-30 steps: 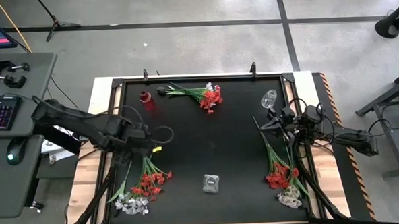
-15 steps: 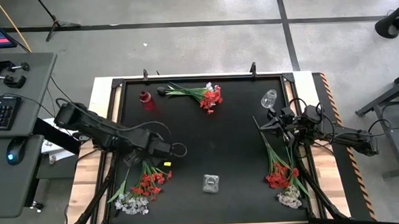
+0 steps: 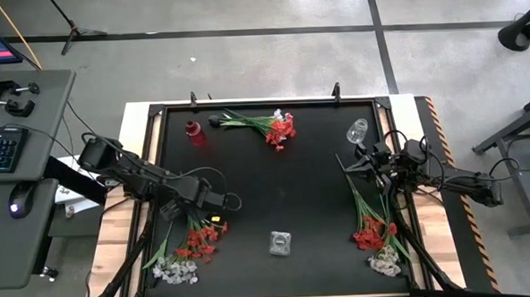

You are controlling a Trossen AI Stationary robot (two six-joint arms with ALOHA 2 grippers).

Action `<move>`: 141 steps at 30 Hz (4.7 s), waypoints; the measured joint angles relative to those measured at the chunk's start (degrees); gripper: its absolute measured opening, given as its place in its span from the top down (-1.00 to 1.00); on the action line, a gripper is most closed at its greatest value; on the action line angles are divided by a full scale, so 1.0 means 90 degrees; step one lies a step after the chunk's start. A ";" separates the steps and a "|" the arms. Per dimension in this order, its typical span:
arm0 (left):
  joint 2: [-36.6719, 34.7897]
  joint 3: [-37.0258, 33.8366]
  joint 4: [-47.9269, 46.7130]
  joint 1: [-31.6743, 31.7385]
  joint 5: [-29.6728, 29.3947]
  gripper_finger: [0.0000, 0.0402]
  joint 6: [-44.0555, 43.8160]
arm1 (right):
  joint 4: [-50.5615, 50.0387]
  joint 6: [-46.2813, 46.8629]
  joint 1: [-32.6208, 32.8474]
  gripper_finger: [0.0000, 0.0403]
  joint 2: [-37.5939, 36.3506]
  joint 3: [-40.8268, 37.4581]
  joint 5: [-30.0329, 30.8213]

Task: Sort flowers into vase by color
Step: Put the bottom left orange flowers into the red vase

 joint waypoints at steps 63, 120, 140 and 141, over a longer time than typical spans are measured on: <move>-0.5698 -0.1080 0.5534 0.5413 -0.3776 1.00 -0.5763 | -0.0283 0.0000 0.0002 1.00 0.0000 -0.0001 -0.0001; -0.6358 -0.1330 0.5213 0.5353 -0.3180 1.00 -0.5873 | -0.0290 0.0001 0.0000 1.00 0.0000 -0.0001 0.0000; -0.5988 -0.1377 0.5311 0.5350 -0.3124 1.00 -0.5829 | -0.0290 0.0000 0.0000 1.00 0.0000 -0.0001 -0.0001; -0.5961 -0.1377 0.5304 0.5350 -0.3123 1.00 -0.5857 | -0.0290 0.0000 0.0000 1.00 0.0000 -0.0001 0.0001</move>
